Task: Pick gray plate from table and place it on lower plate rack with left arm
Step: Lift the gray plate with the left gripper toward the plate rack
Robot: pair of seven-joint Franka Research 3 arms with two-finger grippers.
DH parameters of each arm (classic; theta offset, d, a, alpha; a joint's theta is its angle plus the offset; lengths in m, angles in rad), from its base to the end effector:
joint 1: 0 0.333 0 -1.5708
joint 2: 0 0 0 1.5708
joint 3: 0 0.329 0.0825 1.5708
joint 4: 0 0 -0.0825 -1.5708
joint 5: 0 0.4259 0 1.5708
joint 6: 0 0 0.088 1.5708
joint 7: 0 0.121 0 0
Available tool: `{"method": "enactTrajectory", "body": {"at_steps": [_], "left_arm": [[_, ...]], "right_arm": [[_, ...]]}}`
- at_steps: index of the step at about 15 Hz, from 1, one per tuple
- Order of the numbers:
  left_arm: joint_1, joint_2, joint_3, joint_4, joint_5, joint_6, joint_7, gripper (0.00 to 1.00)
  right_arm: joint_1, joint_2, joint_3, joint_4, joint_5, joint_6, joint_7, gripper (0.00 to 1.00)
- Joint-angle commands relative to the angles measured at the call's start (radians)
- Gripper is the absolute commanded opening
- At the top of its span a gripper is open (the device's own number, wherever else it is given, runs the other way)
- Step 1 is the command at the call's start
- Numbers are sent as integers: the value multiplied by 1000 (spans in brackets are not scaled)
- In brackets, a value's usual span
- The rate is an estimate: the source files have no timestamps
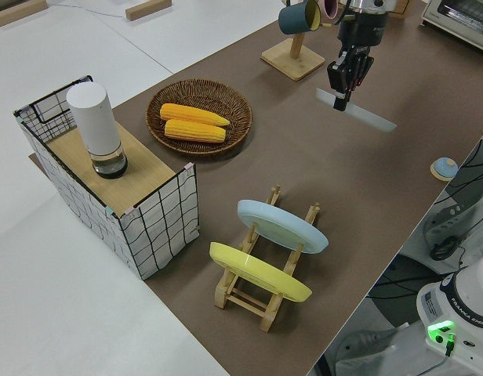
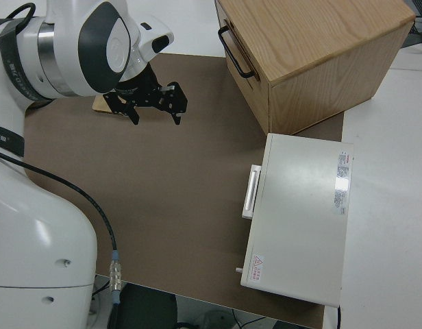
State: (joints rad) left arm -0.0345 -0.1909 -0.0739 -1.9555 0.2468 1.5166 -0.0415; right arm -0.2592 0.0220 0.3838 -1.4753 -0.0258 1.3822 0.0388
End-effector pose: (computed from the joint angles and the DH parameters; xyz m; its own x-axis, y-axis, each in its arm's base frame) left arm 0.5089 -0.0267 0.5356 0.9712 -0.0473 -0.2334 -0.1100 -0.9585 -0.2632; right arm 0.5777 0.0662 0.6443 0.9904 0.0809 -0.1125 0.0839 -0.9962 0.0219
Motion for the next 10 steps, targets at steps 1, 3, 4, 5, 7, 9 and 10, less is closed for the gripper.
{"method": "enactTrajectory", "body": {"at_steps": [1, 3, 4, 5, 7, 9, 10], "left_arm": [[-8, 44, -20, 29, 173, -76, -15, 0], [-10, 57, -21, 29, 244, -98, -47, 0], [-10, 70, -26, 27, 273, -104, -67, 0], [-8, 77, -33, 27, 308, -127, -87, 0], [-12, 108, -41, 26, 380, -173, -138, 0], [-10, 122, -61, 12, 449, -199, -166, 0], [-10, 128, -61, 3, 482, -208, -178, 0]], "right_arm": [[-23, -2, 20, 7, -6, -11, 12, 983], [-23, -2, 20, 7, -6, -11, 12, 983], [-23, -2, 21, 7, -6, -11, 12, 983], [-23, -2, 20, 7, -6, -11, 12, 983], [-23, -2, 20, 6, -6, -12, 12, 983], [-23, -2, 21, 7, -6, -11, 12, 983], [-23, -2, 21, 7, -6, -11, 12, 983]]}}
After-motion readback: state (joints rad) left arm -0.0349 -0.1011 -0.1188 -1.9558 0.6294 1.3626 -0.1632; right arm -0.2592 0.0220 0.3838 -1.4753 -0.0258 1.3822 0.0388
